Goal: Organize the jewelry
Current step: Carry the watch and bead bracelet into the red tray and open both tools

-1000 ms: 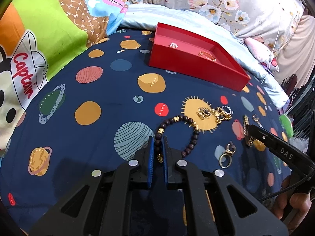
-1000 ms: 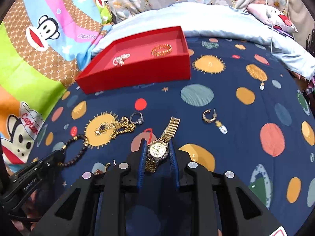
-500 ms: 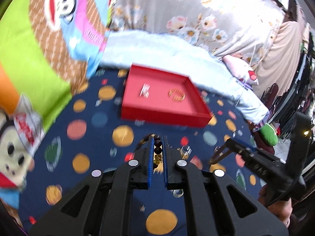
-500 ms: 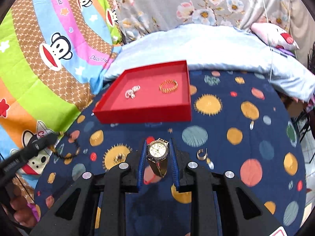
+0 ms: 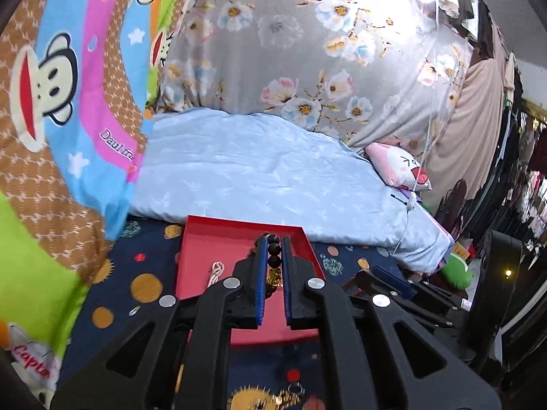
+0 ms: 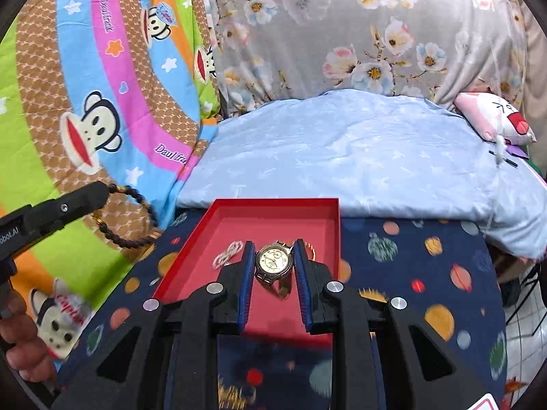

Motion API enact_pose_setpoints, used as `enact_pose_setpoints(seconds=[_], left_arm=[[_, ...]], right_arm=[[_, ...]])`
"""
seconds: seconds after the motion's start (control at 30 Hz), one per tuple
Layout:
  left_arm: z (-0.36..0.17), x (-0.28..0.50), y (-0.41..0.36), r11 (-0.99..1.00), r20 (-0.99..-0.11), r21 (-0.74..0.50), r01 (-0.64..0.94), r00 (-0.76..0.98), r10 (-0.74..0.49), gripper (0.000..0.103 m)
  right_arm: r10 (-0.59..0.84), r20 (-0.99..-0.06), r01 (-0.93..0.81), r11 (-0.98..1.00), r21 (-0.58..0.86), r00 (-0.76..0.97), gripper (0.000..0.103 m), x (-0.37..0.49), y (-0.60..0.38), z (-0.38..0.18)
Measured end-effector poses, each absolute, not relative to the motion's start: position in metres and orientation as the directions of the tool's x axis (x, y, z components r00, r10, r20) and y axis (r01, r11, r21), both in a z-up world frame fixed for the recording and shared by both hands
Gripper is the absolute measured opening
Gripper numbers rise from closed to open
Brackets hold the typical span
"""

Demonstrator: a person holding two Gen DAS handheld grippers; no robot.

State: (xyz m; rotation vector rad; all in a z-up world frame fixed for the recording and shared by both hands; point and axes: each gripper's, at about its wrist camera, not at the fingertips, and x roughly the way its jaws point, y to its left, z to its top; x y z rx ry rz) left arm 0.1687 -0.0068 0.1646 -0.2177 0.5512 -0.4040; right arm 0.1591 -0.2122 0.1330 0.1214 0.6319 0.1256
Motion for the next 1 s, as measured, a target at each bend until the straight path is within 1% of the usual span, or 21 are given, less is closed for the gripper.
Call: enact_pose_setpoints(seconds=[0.1, 0.17, 0.23, 0.33, 0.47, 0.63, 0.67, 0.7, 0.77, 0.8, 0.93, 0.97, 1.0], left_arm=[[0.137, 0.199, -0.012, 0.902, -0.505, -0.320, 0.291, 0.753, -0.422, 0.007], [0.110, 0.220, -0.017, 0.905, -0.553, -0.322, 0.277, 0.721, -0.418, 0.007], [0.083, 0.235, -0.019, 0.917, -0.603, -0.307, 0.254, 0.694, -0.394, 0.007], [0.057, 0.245, -0.017, 0.923, -0.647, -0.307, 0.231, 0.661, -0.380, 0.007], [0.038, 0.250, -0.013, 0.930, -0.683, -0.301, 0.211, 0.633, -0.364, 0.007], [0.030, 0.248, -0.008, 0.940, -0.705, -0.286, 0.185, 0.624, -0.337, 0.008], [0.029, 0.247, -0.008, 0.943, -0.708, -0.280, 0.179, 0.625, -0.329, 0.015], [0.028, 0.248, -0.008, 0.947, -0.712, -0.272, 0.172, 0.626, -0.318, 0.027], [0.027, 0.247, -0.007, 0.952, -0.709, -0.262, 0.156, 0.638, -0.300, 0.037], [0.028, 0.245, -0.005, 0.953, -0.705, -0.262, 0.152, 0.644, -0.296, 0.038], [0.040, 0.236, 0.002, 0.955, -0.685, -0.261, 0.141, 0.669, -0.286, 0.039], [0.045, 0.231, 0.005, 0.956, -0.678, -0.259, 0.139, 0.678, -0.282, 0.041], [0.049, 0.225, 0.008, 0.957, -0.670, -0.256, 0.136, 0.688, -0.278, 0.044]], right_arm=[[0.150, -0.626, -0.070, 0.986, 0.151, 0.765, 0.021, 0.191, -0.210, 0.109], [0.161, -0.669, -0.069, 0.984, 0.162, 0.726, 0.021, 0.210, -0.208, 0.085], [0.160, -0.700, -0.069, 0.985, 0.157, 0.696, 0.021, 0.221, -0.206, 0.068], [0.151, -0.730, -0.067, 0.987, 0.143, 0.666, 0.021, 0.231, -0.204, 0.049], [0.140, -0.752, -0.059, 0.989, 0.134, 0.644, 0.021, 0.236, -0.204, 0.032], [0.128, -0.774, -0.065, 0.992, 0.112, 0.620, 0.022, 0.234, -0.200, 0.018], [0.123, -0.773, -0.071, 0.992, 0.101, 0.622, 0.022, 0.232, -0.199, 0.018], [0.125, -0.770, -0.074, 0.992, 0.101, 0.626, 0.022, 0.230, -0.199, 0.018], [0.123, -0.763, -0.072, 0.992, 0.101, 0.635, 0.023, 0.226, -0.200, 0.021], [0.123, -0.757, -0.070, 0.992, 0.102, 0.642, 0.023, 0.224, -0.201, 0.023], [0.135, -0.713, -0.041, 0.988, 0.148, 0.688, 0.034, 0.207, -0.215, 0.044], [0.132, -0.703, -0.031, 0.988, 0.154, 0.699, 0.034, 0.201, -0.220, 0.049], [0.127, -0.691, -0.020, 0.987, 0.160, 0.712, 0.036, 0.191, -0.225, 0.056]])
